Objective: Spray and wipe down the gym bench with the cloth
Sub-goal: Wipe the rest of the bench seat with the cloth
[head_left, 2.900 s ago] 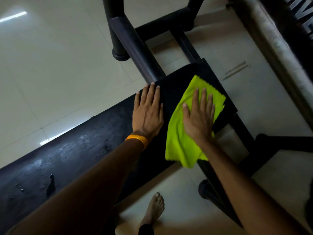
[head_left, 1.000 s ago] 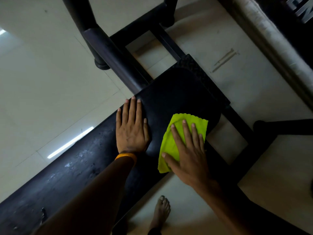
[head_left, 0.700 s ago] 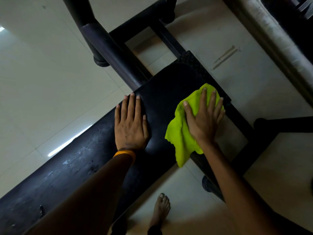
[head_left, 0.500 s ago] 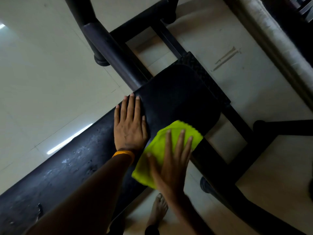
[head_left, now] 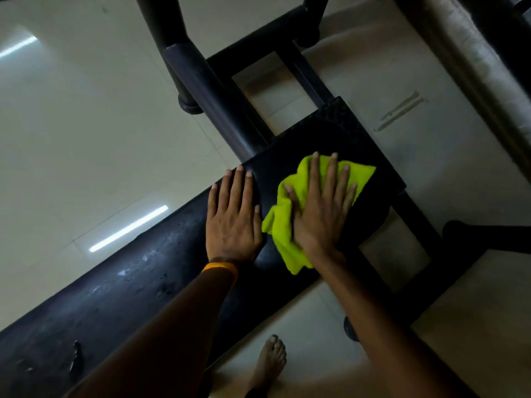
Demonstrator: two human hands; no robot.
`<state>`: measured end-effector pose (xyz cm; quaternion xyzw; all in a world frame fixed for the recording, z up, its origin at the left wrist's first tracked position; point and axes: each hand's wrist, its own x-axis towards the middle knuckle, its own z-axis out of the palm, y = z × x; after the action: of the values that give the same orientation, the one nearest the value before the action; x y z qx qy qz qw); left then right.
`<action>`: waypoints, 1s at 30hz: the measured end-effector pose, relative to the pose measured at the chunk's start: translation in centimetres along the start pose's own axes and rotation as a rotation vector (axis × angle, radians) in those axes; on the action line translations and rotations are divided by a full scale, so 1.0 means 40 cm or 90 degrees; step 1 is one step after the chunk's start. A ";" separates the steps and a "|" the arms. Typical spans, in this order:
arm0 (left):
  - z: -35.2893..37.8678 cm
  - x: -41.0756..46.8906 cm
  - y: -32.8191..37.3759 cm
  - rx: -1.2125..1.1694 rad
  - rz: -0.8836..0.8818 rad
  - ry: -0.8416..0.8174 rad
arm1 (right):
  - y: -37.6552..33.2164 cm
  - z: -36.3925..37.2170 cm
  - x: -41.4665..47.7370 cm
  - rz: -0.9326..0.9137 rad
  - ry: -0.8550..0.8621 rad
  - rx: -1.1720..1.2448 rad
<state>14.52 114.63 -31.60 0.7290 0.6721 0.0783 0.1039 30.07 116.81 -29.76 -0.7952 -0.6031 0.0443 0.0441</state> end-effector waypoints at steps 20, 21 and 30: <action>0.006 0.000 -0.002 -0.010 0.007 0.020 | -0.074 0.013 0.069 -0.052 -0.021 0.001; 0.006 0.001 -0.002 -0.008 0.007 0.021 | -0.072 0.011 0.092 -0.077 -0.023 -0.002; 0.004 -0.002 -0.004 -0.011 0.007 0.011 | 0.089 -0.039 -0.152 -0.330 -0.076 -0.034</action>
<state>14.39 114.57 -31.79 0.7309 0.6684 0.0909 0.1038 32.05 109.98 -28.54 -0.6112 -0.7890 0.0622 -0.0024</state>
